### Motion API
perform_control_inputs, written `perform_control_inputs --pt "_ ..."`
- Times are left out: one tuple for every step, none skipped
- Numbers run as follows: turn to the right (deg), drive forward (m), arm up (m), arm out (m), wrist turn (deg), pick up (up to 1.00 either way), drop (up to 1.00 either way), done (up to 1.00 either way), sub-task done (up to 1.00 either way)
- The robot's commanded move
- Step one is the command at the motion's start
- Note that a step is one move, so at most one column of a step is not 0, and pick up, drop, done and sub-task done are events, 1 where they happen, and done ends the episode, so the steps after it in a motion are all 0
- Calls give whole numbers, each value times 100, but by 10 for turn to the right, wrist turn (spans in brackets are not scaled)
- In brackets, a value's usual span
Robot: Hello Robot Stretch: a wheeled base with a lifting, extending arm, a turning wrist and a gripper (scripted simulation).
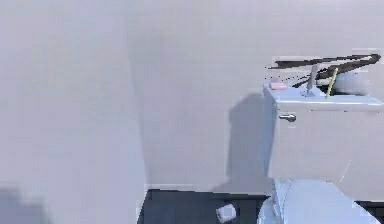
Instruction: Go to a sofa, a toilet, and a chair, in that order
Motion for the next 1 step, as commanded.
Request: perform_control_inputs --pt "390 0 0 0 0 0 0 0 0"
